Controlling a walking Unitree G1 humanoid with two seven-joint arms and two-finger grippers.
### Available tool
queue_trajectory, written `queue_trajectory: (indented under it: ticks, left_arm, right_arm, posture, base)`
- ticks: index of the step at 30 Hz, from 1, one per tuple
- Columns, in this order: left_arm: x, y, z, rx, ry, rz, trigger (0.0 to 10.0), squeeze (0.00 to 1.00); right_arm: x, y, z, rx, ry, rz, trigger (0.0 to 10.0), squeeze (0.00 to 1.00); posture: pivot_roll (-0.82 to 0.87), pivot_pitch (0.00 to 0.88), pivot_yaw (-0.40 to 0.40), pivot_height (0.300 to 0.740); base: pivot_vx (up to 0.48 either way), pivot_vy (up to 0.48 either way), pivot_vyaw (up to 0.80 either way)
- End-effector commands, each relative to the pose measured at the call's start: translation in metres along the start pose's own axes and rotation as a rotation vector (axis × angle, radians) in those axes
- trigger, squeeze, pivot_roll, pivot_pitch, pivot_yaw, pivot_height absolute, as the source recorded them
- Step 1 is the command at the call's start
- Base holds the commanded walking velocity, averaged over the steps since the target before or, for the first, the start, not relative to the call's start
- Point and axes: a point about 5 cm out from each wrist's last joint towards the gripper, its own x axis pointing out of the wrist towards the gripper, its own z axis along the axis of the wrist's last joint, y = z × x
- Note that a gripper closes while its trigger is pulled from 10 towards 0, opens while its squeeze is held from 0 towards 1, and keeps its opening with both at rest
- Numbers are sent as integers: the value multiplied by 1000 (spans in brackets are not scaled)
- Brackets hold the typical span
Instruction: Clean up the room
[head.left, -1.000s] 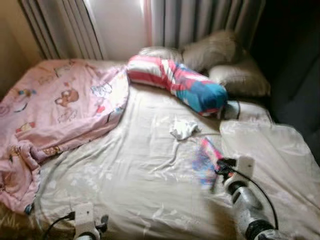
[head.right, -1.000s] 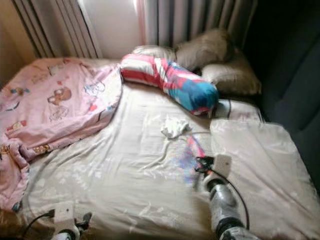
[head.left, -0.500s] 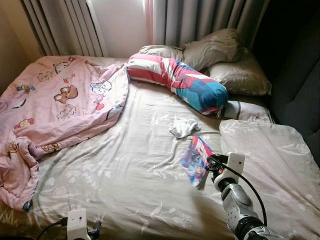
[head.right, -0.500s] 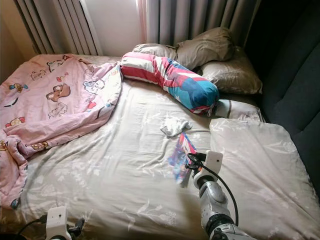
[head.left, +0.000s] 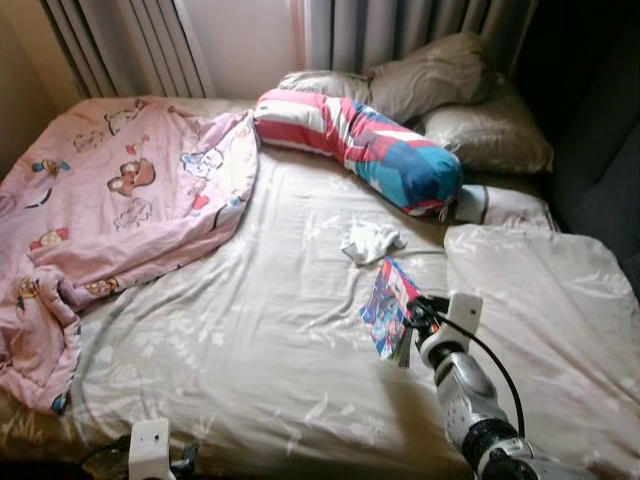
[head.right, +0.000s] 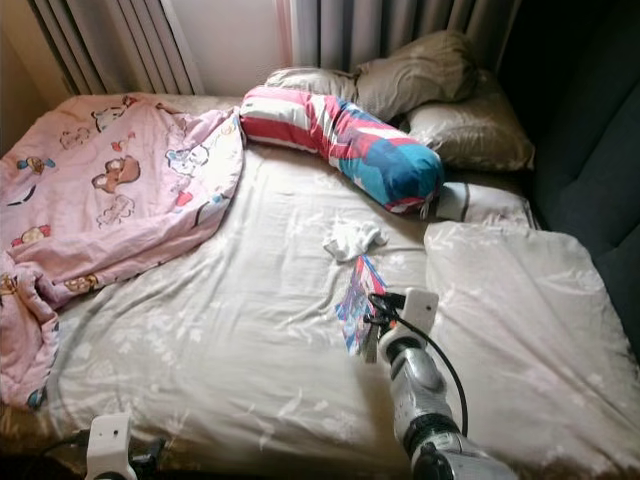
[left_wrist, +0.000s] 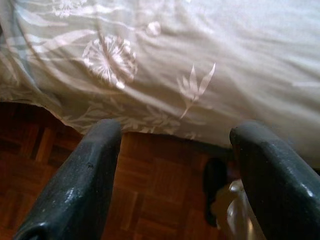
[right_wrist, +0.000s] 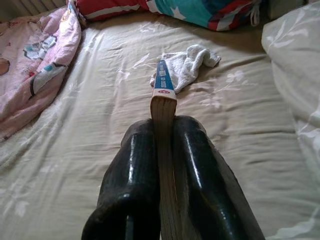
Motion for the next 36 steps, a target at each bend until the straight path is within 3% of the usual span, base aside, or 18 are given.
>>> queue_trajectory:
  ticks: [1, 14, 21, 22, 29, 33, 36]
  left_arm:
    - [-5, 9, -8, 16, 12, 10, 10000, 0]
    - [-24, 31, -32, 59, 27, 18, 10000, 0]
    - [-34, 40, -42, 84, 32, 14, 10000, 0]
    - [-37, 44, -45, 93, 36, 14, 10000, 0]
    - [-48, 58, -53, 141, 37, -2, 10000, 0]
    - [-54, 65, -55, 169, 30, -8, 10000, 0]
    - [-58, 71, -56, 190, 25, -18, 10000, 0]
  right_arm:
    - [6, 6, 17, 71, -90, 7, 10000, 0]
    - [16, 6, 43, 214, -181, -45, 10000, 0]
    - [20, 1, 58, 397, -239, -64, 10000, 0]
    - [21, 0, 62, 487, -263, -57, 10000, 0]
    - [22, -5, 68, 684, -301, -42, 10000, 0]
    - [19, -15, 62, 751, -308, -77, 10000, 0]
    - [12, -28, 53, 734, -298, -143, 10000, 0]
  posture:
    - [165, 197, 28, 660]
    - [238, 249, 67, 660]
    - [276, 278, 88, 660]
    - [288, 287, 100, 660]
    - [321, 327, 142, 660]
    - [354, 357, 173, 660]
    - [371, 374, 190, 660]
  base:
    - [0, 0, 0]
    - [0, 0, 0]
    - [0, 0, 0]
    - [0, 0, 0]
    - [0, 0, 0]
    - [0, 0, 0]
    - [0, 0, 0]
